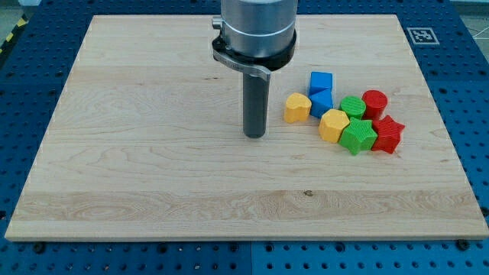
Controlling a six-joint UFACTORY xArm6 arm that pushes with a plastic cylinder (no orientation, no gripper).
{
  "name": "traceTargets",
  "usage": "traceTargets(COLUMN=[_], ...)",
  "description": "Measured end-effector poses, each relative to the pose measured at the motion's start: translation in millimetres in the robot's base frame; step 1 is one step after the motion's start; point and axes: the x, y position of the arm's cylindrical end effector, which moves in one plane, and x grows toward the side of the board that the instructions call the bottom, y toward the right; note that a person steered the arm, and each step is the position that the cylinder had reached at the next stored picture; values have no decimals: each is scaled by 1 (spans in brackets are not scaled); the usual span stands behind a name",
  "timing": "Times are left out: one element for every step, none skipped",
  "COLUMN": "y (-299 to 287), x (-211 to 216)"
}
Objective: Nudge the green circle and green star down
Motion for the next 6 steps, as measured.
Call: traceTargets(y=[-5, -7, 4, 40, 84, 123], x=[-30, -82, -125, -158, -165, -147])
